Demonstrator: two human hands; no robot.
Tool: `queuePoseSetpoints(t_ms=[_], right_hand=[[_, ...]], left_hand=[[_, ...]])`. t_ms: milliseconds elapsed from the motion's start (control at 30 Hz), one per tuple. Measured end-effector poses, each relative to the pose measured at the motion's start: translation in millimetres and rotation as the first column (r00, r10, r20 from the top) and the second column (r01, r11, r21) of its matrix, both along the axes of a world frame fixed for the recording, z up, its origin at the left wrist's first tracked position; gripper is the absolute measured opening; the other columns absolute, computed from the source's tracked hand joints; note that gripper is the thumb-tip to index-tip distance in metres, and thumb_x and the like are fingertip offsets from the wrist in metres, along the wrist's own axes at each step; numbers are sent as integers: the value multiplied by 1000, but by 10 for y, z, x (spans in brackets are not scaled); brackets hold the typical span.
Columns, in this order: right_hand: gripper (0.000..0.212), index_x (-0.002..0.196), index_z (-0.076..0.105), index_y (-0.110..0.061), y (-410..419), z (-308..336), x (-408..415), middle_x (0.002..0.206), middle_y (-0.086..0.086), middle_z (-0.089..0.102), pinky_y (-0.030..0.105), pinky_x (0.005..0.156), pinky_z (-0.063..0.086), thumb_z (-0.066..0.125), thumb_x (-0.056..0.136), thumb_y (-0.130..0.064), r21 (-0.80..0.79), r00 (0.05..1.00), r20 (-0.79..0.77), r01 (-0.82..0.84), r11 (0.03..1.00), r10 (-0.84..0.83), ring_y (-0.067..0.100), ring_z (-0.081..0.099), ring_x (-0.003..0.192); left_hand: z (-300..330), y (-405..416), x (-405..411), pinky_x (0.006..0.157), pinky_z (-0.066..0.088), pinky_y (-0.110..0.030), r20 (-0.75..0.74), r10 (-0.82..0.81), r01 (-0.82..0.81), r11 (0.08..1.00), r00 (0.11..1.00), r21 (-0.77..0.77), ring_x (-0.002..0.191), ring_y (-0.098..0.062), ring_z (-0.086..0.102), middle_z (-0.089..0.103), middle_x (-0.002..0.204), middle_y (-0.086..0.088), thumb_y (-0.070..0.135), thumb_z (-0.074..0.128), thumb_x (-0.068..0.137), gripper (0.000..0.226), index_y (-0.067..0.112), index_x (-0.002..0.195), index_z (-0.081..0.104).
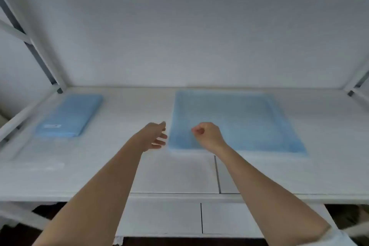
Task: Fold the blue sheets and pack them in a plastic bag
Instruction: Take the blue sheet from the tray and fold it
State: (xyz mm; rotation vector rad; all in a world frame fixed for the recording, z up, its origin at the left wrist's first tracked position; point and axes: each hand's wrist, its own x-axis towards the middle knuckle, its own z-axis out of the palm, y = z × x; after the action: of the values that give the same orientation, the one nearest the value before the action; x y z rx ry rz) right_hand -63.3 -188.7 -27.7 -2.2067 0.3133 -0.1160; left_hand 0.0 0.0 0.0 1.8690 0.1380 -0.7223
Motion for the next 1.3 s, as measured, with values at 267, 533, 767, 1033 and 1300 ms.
queuePoseSetpoints(t_ms=[267,533,767,1033,1300], right_hand=[[25,105,70,-22,111,-229,-87,106,-1,65,35,88,42,52,93,-33,-497,990,64,-80,864,128,21,52,105],[42,92,70,-20,213,-544,-231,88,-6,65,33,80,45,49,82,-55,-617,943,270,16,787,193,19,59,86],[32,99,68,-23,174,-713,-317,97,-7,62,28,88,34,51,81,-45,-636,928,289,4,771,234,17,58,93],[21,93,67,-21,181,-760,-327,93,-7,59,27,81,39,56,86,-38,-628,921,303,0,778,245,16,55,88],[27,93,66,-20,177,-752,-343,91,-6,59,29,75,45,47,90,-39,-627,903,352,33,778,245,17,56,85]], left_hand=[[-195,-44,-57,64,40,-24,-8,76,-76,997,997,-2,65,-17,49,62,81,-5,33,45,100,27,11,87,54],[-411,-10,-73,63,41,-23,94,-7,9,1000,996,-21,71,-20,51,60,84,-14,-4,43,92,27,7,77,63],[-463,35,-29,67,43,-20,71,-117,114,993,991,42,83,-20,54,61,93,-12,-19,37,81,41,1,110,58],[-531,40,-53,62,49,-17,76,-85,87,996,993,-23,75,-16,61,66,87,-9,-22,62,72,43,2,107,60],[-585,-39,-193,56,37,-21,228,-26,24,1000,973,12,64,-14,49,58,69,0,1,80,67,27,14,85,65]])
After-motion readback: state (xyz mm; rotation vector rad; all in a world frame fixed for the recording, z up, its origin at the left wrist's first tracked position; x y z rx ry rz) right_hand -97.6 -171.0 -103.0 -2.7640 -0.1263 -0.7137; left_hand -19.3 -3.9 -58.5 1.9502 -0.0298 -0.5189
